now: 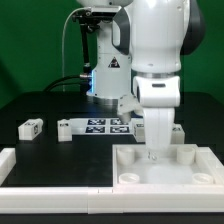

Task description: Assemble one leg

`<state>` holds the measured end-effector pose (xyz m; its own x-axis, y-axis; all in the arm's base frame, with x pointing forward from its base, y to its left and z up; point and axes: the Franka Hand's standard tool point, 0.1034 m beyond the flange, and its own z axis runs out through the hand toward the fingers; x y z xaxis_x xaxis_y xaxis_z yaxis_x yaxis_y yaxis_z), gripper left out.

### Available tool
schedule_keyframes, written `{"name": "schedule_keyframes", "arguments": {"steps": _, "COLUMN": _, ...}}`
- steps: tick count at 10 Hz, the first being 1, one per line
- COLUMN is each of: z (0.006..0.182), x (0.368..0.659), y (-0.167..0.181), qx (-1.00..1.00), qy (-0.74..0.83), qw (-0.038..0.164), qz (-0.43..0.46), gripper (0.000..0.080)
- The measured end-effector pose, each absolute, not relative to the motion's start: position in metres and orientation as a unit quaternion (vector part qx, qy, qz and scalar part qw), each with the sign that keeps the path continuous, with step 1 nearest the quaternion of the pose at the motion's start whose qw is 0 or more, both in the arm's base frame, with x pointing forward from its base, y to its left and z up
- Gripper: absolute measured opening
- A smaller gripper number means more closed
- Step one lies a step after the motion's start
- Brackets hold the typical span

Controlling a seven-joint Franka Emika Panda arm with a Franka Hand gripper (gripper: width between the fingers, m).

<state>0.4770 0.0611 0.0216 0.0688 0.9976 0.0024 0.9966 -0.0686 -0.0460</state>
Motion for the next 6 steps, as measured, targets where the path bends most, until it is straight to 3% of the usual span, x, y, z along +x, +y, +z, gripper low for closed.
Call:
{"name": "schedule_keyframes", "arguments": {"steps": 2, "z": 0.043, "x": 0.460, "y": 0.065, "qx": -0.756, "qy": -0.654, "qw": 0.009, "qz": 0.011, "gripper": 0.0649}}
{"name": "schedule_keyframes", "arguments": {"steps": 6, "z": 0.041, "x": 0.457, "y": 0.065, "qx": -0.802, "qy": -0.598, "qw": 0.010, "qz": 0.013, "gripper": 0.0649}}
